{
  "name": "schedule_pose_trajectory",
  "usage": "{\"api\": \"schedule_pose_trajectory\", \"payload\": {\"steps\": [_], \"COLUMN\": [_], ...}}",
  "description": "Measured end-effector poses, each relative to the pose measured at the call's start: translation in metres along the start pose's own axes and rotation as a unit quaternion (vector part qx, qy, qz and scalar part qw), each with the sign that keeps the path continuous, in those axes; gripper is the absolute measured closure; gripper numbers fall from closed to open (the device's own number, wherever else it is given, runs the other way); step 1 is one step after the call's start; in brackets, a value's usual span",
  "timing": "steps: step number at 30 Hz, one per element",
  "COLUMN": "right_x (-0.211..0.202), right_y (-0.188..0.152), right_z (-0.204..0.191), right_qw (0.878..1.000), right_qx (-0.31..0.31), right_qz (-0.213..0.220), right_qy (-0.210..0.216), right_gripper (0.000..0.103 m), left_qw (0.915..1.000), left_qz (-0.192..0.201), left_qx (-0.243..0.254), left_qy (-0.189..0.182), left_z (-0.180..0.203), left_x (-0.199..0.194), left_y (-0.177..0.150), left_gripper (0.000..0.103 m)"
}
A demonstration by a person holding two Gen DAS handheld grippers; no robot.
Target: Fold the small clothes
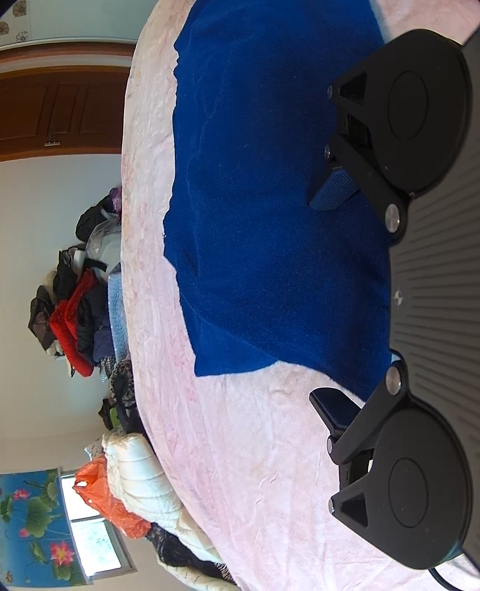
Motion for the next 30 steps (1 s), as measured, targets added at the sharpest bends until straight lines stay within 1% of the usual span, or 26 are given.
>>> {"api": "schedule_pose_trajectory", "payload": {"steps": [2, 4, 5, 7, 10, 13, 15, 16, 18, 20, 21, 23, 24, 25, 26, 27, 29, 30], "right_x": [-0.001, -0.006, -0.011, -0.023, -0.036, -0.038, -0.034, -0.031, -0.028, -0.027, -0.027, -0.026, -0.024, -0.023, -0.021, -0.019, -0.016, -0.014], "right_y": [0.002, 0.005, 0.010, 0.021, 0.044, 0.061, 0.068, 0.071, 0.074, 0.075, 0.075, 0.074, 0.073, 0.071, 0.069, 0.067, 0.065, 0.066], "right_z": [0.000, -0.001, -0.002, -0.006, -0.023, -0.055, -0.081, -0.095, -0.127, -0.158, -0.173, -0.197, -0.207, -0.216, -0.225, -0.233, -0.244, -0.249], "right_qw": [1.000, 1.000, 1.000, 0.999, 0.997, 0.994, 0.989, 0.986, 0.976, 0.964, 0.958, 0.946, 0.941, 0.934, 0.928, 0.923, 0.917, 0.915], "right_qx": [0.000, 0.011, 0.017, 0.016, -0.022, -0.078, -0.120, -0.143, -0.196, -0.247, -0.270, -0.312, -0.331, -0.349, -0.367, -0.379, -0.393, -0.396], "right_qz": [-0.002, 0.000, 0.006, 0.033, 0.067, 0.077, 0.077, 0.076, 0.075, 0.076, 0.076, 0.069, 0.066, 0.064, 0.064, 0.063, 0.064, 0.070], "right_qy": [-0.004, -0.013, -0.012, -0.004, -0.002, 0.018, 0.036, 0.043, 0.054, 0.062, 0.062, 0.051, 0.040, 0.031, 0.025, 0.022, 0.015, 0.007], "right_gripper": [0.000, 0.000, 0.002, 0.003, 0.003, 0.002, 0.002, 0.002, 0.003, 0.003, 0.004, 0.004, 0.004, 0.004, 0.004, 0.004, 0.005, 0.005], "left_qw": [1.0000, 0.9996, 0.9991, 0.9983, 0.9964, 0.9899, 0.9821, 0.9789, 0.9706, 0.9641, 0.9587, 0.9442, 0.9337, 0.9248, 0.9186, 0.9161, 0.9070, 0.9005], "left_qz": [0.002, -0.003, -0.006, -0.011, -0.026, -0.061, -0.096, -0.110, -0.140, -0.167, -0.182, -0.212, -0.230, -0.245, -0.254, -0.254, -0.268, -0.275], "left_qx": [-0.003, -0.011, -0.015, -0.017, -0.030, -0.076, -0.103, -0.114, -0.128, -0.136, -0.144, -0.166, -0.179, -0.193, -0.207, -0.212, -0.205, -0.208], "left_qy": [-0.005, -0.027, -0.038, -0.054, -0.075, -0.103, -0.125, -0.129, -0.148, -0.155, -0.165, -0.190, -0.209, -0.218, -0.220, -0.227, -0.252, -0.264], "left_z": [-0.004, -0.011, -0.015, -0.026, -0.043, -0.062, -0.073, -0.078, -0.085, -0.089, -0.091, -0.095, -0.096, -0.098, -0.099, -0.099, -0.094, -0.091], "left_x": [-0.003, -0.008, -0.010, -0.014, -0.011, 0.004, 0.019, 0.027, 0.044, 0.059, 0.068, 0.084, 0.094, 0.102, 0.109, 0.112, 0.119, 0.124], "left_y": [0.002, 0.007, 0.011, 0.022, 0.043, 0.066, 0.079, 0.084, 0.092, 0.098, 0.099, 0.102, 0.102, 0.101, 0.101, 0.104, 0.108, 0.109], "left_gripper": [0.000, 0.000, 0.000, 0.000, 0.000, 0.000, 0.000, 0.000, 0.000, 0.000, 0.000, 0.000, 0.000, 0.000, 0.000, 0.000, 0.000, 0.000]}}
Point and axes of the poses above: each gripper's, at about its wrist camera, not at the fingertips, and x roughly the way its jaws point, z to its right, y to its top, the point moved 3 cm from there along x, roughly the way its jaws point, and after that the axes turned 14 degrees about -x, right-handed, at the moved point
